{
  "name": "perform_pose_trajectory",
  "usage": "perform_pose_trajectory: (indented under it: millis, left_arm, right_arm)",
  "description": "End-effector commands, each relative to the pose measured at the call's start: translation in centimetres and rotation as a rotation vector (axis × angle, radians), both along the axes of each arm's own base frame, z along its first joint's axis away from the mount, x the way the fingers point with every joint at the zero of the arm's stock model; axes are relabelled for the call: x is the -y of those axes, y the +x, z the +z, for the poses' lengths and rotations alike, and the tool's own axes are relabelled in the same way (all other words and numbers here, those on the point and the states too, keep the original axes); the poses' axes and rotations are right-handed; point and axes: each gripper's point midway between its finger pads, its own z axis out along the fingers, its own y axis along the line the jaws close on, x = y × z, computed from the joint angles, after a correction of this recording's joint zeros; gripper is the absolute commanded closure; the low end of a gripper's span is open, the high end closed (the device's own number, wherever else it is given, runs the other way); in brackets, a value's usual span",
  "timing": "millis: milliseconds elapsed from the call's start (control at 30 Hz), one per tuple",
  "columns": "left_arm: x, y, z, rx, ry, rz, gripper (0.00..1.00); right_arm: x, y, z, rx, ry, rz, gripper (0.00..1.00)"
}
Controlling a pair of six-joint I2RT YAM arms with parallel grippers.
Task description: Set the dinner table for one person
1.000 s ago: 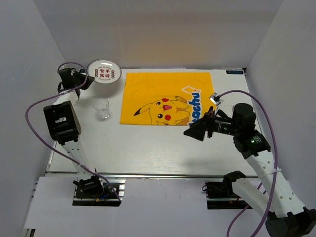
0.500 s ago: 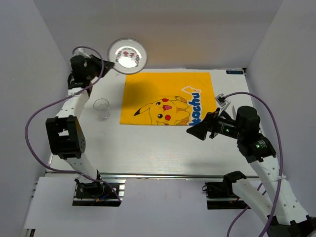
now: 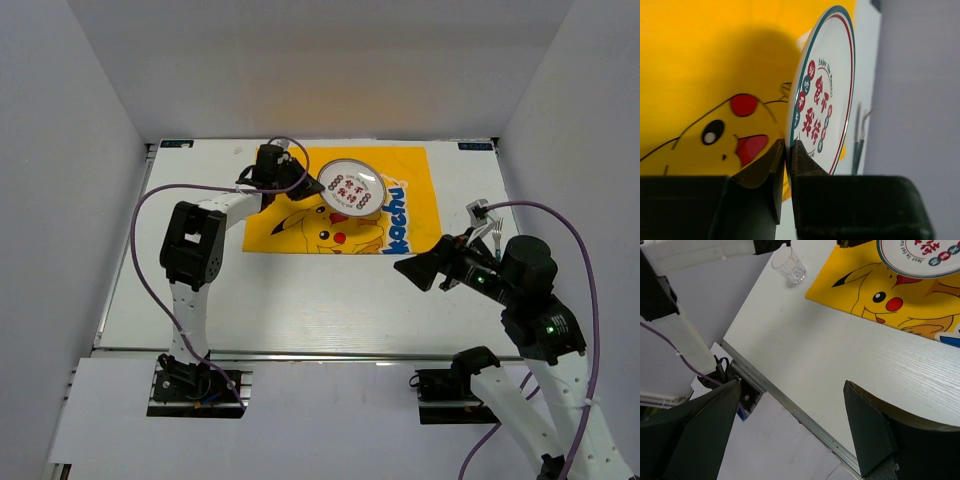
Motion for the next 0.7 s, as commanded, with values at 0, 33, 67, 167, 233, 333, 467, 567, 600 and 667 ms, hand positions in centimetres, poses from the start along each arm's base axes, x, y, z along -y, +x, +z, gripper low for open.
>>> perform_pose_trajectory:
  millis: [0, 33, 67, 167, 233, 333, 467, 567, 600, 667]
  left_arm:
    - [-0.3, 1.5, 3.5, 0.095, -0.018, 0.037, 1.0]
    - [-0.4, 1.6, 3.2, 0.096, -0.015, 0.044, 1.0]
    - [-0.4, 1.6, 2.3, 0.086, -0.011, 0.044, 1.0]
    - [-0.1, 1.6, 1.5, 0.097, -0.032, 0.03, 1.0]
    - [0.4, 1.7, 0.3, 0.083, -0.043, 0.008, 1.0]
    - [0.6, 2.0, -0.3, 0.077, -0.047, 0.006, 1.0]
    - [0.6, 1.8, -2.0, 0.04, -0.048, 0.009, 1.0]
    - [0.3, 1.4, -3.1, 0.018, -0.04, 0.023, 1.0]
    - [0.2, 1.3, -3.5, 0.009, -0.036, 0.028, 1.0]
    - [0.0, 1.2, -4.0, 0.001, -0.03, 0.03, 1.0]
  right_arm:
    - [0.5, -1.3, 0.5, 0.016, -0.003, 0.002, 0.11]
    - [0.5, -1.5, 0.6, 0.02, -0.005, 0.01, 0.11]
    - [0.5, -1.6, 0.4, 0.017, -0.009, 0.015, 0.11]
    - [0.5, -2.0, 0.2, 0.017, -0.014, 0.029, 0.11]
    - [0.4, -2.1, 0.2, 0.019, -0.014, 0.04, 0.11]
    - [0.4, -2.1, 0.0, 0.023, -0.022, 0.043, 0.11]
    - [0.4, -2.0, -0.3, 0.018, -0.032, 0.044, 0.11]
    - [0.3, -1.9, -0.3, 0.022, -0.031, 0.047, 0.11]
    - [0.3, -1.8, -0.4, 0.017, -0.032, 0.047, 0.11]
    - [0.2, -1.8, -0.3, 0.018, -0.03, 0.056, 0.11]
